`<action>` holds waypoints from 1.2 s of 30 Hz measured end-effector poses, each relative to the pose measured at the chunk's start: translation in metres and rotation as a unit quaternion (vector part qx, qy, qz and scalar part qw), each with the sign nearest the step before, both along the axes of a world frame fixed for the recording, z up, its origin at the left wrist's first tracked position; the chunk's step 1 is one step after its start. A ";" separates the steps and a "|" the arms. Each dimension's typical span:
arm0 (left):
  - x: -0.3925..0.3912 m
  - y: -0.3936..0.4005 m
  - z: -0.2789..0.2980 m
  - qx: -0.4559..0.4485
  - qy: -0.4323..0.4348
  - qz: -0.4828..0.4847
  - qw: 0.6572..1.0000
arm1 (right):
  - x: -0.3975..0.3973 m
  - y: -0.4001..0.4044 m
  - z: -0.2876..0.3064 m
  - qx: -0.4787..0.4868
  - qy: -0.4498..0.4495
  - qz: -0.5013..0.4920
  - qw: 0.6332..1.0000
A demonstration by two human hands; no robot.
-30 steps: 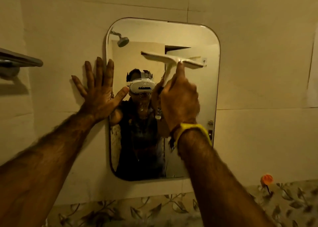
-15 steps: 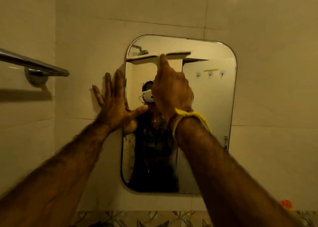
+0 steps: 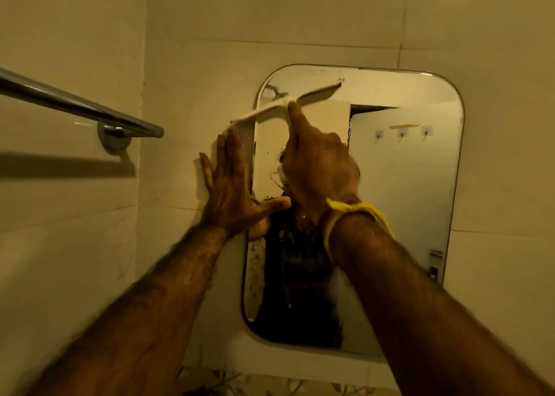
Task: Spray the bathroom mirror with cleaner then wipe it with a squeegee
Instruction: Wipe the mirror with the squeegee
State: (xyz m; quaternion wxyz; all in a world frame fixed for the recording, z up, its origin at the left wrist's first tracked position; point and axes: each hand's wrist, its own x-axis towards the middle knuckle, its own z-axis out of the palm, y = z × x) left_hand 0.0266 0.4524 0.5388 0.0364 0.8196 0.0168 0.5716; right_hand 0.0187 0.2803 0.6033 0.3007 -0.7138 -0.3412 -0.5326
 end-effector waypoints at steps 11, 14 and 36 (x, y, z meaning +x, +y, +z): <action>0.005 0.008 -0.001 0.009 0.014 0.018 1.000 | 0.009 -0.040 -0.056 0.011 0.001 -0.011 1.000; 0.008 0.008 0.000 0.013 0.017 0.059 0.998 | 0.012 -0.035 -0.015 0.042 0.029 -0.006 0.999; 0.027 0.014 -0.033 0.070 -0.114 0.143 0.981 | 0.013 -0.080 -0.096 0.093 0.064 -0.038 0.993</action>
